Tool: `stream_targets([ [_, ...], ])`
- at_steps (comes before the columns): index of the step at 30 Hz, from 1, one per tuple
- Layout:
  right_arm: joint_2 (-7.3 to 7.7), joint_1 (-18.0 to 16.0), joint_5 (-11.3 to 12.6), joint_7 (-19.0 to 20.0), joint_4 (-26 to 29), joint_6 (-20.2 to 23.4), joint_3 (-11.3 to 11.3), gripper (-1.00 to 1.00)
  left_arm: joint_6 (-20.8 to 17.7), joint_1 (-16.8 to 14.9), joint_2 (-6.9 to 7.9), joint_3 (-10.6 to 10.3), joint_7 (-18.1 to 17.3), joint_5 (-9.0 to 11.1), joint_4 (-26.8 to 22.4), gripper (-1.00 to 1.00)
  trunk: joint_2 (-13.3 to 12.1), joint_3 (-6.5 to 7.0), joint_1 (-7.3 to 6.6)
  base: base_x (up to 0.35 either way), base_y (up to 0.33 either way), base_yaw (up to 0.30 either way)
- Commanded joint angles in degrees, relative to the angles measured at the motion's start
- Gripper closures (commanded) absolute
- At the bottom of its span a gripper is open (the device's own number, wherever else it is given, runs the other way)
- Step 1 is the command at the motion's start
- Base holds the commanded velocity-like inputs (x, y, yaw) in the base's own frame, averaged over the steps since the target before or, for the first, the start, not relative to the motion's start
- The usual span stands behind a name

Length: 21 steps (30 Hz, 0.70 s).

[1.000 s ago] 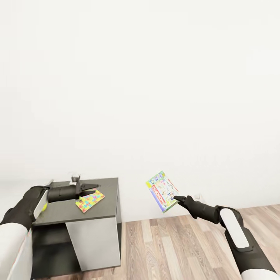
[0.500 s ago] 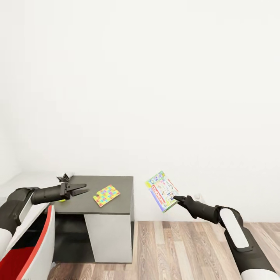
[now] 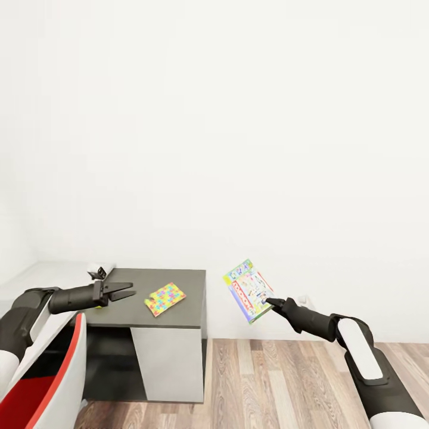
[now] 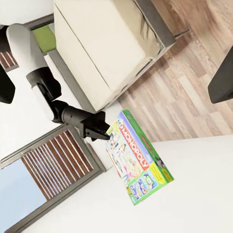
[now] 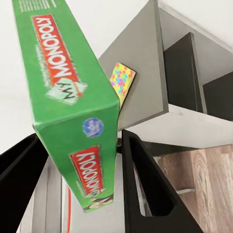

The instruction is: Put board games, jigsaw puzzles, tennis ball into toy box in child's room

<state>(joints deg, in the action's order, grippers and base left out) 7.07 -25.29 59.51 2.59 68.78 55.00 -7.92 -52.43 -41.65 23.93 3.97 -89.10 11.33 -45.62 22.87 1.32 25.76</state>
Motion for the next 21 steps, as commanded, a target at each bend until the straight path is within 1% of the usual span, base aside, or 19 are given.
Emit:
stream_targets([
  [1, -0.02, 0.0, -0.2, 0.3, 0.0, 0.2, -0.1, 1.00, -0.6, 0.0, 0.00, 0.0, -0.2, 0.0, 0.0, -1.00, 0.0, -0.03, 0.02, 0.000, -0.109, 0.000],
  [4, -0.03, 0.0, -0.2, 0.3, 0.1, 0.2, 0.0, 1.00, -0.6, 0.0, -0.05, 0.0, -0.1, 0.0, 0.0, -1.00, 0.0, -0.03, 0.02, 0.000, -0.191, 0.015],
  [6, -0.03, 0.0, -0.2, 0.2, 0.2, 0.2, 0.0, 1.00, -0.6, 0.0, -0.12, 0.0, -0.1, 0.0, 0.0, -1.00, 0.0, -0.03, 0.02, 0.000, -0.250, 0.120],
  [12, -0.05, -0.1, -0.3, -0.1, 0.3, 0.2, 0.2, 1.00, -0.6, 0.0, -0.07, 0.0, -0.1, 0.0, 0.0, -1.00, 0.0, -0.03, 0.02, 0.000, -0.269, 0.246],
  [15, -0.10, -0.1, -0.4, -0.1, 0.3, 0.2, 0.3, 1.00, -0.6, 0.0, -0.10, 0.0, -0.1, -0.1, 0.0, -1.00, 0.0, -0.03, 0.02, 0.000, -0.107, 0.285],
  [21, -0.12, 0.0, -0.5, -0.2, 0.3, 0.2, 0.4, 1.00, -0.7, 0.0, -0.03, 0.1, -0.1, -0.1, 0.0, -1.00, 0.0, -0.03, 0.02, 0.000, -0.022, 0.290],
])
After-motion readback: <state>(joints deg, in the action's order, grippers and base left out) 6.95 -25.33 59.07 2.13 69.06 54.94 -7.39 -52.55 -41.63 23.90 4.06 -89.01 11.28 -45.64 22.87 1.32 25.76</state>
